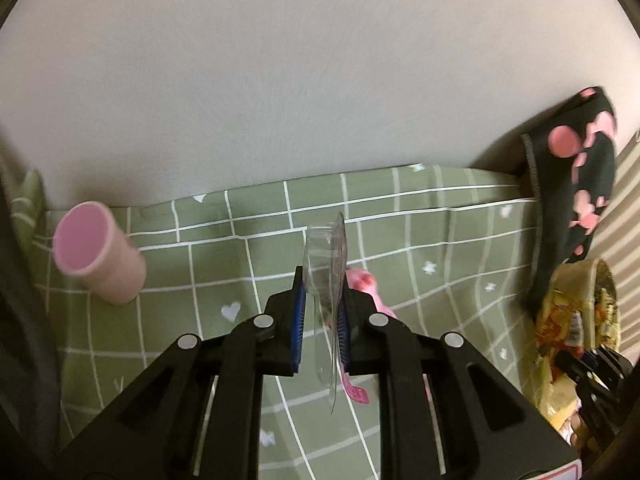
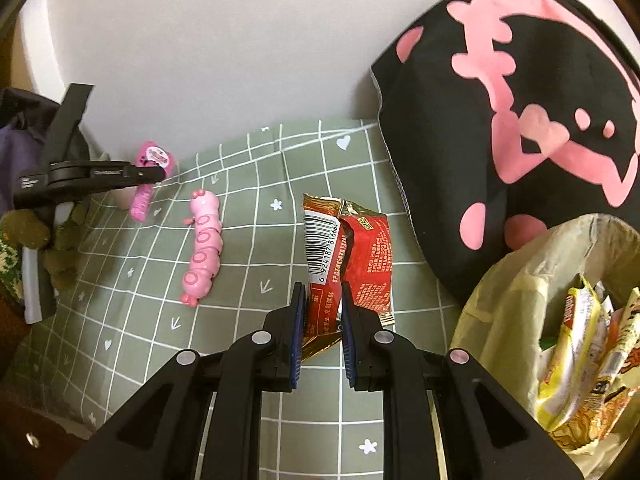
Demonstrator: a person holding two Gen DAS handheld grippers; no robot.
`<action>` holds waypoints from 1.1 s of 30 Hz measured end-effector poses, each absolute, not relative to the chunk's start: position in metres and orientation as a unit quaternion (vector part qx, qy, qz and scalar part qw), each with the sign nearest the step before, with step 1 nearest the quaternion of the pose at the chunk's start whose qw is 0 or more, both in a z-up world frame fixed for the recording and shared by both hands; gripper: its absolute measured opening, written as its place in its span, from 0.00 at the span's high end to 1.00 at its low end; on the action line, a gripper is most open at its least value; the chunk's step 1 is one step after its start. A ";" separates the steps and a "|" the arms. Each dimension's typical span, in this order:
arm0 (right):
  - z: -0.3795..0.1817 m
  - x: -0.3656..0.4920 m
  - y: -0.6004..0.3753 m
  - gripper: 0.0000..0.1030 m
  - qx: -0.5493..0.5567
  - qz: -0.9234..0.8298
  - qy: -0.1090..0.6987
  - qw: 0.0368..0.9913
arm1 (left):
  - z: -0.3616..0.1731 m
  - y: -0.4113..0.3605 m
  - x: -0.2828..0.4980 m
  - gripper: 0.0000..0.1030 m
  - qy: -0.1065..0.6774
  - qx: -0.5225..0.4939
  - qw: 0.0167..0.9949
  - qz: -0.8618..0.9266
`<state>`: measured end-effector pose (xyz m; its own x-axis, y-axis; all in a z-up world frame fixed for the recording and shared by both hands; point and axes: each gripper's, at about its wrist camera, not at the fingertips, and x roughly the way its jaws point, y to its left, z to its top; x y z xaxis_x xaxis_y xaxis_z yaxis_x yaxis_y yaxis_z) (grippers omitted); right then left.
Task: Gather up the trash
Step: 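Carry the clear plastic and red wrappers over the yellow trash bag and open both grippers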
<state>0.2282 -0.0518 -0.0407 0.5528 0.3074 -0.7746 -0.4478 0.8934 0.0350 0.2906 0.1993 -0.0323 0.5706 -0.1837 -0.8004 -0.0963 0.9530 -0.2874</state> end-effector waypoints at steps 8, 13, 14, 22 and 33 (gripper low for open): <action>-0.026 0.212 -0.047 0.84 -0.098 0.243 0.382 0.886 | 0.002 0.211 0.250 0.87 0.416 -0.187 0.889 -0.039; -0.019 0.200 -0.048 0.84 -0.096 0.257 0.357 0.893 | 0.023 0.200 0.233 0.87 0.397 -0.170 0.901 -0.042; -0.014 0.198 -0.051 0.84 -0.096 0.254 0.349 0.897 | 0.026 0.196 0.234 0.87 0.396 -0.168 0.902 -0.044; 0.041 0.188 -0.105 0.84 -0.060 0.201 0.286 0.935 | 0.079 0.119 0.238 0.87 0.367 -0.122 0.915 -0.119; 0.074 0.164 -0.219 0.84 -0.051 0.068 0.260 0.962 | 0.099 -0.030 0.245 0.87 0.351 -0.058 0.896 -0.266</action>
